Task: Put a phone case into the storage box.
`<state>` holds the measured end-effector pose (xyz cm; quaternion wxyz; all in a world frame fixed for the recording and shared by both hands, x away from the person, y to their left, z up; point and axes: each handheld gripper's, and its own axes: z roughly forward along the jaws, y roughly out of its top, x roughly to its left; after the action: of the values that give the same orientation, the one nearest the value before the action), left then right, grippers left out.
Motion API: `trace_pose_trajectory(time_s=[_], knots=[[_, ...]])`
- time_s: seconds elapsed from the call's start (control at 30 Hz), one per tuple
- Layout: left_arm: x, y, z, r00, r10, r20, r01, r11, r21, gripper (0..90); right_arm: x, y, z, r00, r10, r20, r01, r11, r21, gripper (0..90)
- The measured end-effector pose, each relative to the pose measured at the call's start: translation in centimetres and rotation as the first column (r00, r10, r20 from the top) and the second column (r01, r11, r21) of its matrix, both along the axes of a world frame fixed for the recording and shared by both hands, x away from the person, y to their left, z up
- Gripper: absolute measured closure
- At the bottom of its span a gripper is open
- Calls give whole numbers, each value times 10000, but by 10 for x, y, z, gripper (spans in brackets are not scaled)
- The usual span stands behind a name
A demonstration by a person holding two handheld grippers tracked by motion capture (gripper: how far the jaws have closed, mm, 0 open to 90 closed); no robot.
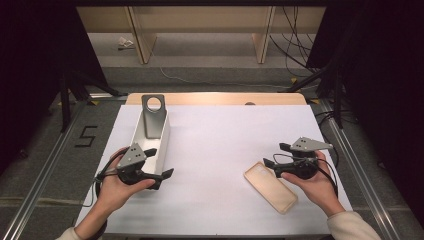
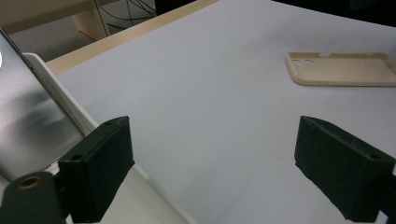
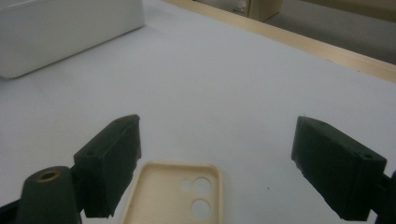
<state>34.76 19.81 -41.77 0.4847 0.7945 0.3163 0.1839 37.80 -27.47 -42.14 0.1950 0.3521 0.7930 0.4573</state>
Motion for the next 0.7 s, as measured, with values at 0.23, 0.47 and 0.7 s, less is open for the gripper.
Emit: trace_pose_trajectory(time_s=[0.23,0.47,0.7], knots=[[1,0,-2,9999,-11,-104,10,10000,-68,117,2,-2,1,10000,-76,-41,76,10000,55,168],[0,0,-2,10000,-11,-77,10,9999,-111,118,2,-4,2,9999,-118,-44,117,9999,-101,168],[0,-1,-3,9999,-92,-88,91,9999,-123,120,4,-5,4,9997,-224,-79,223,9996,-154,169]])
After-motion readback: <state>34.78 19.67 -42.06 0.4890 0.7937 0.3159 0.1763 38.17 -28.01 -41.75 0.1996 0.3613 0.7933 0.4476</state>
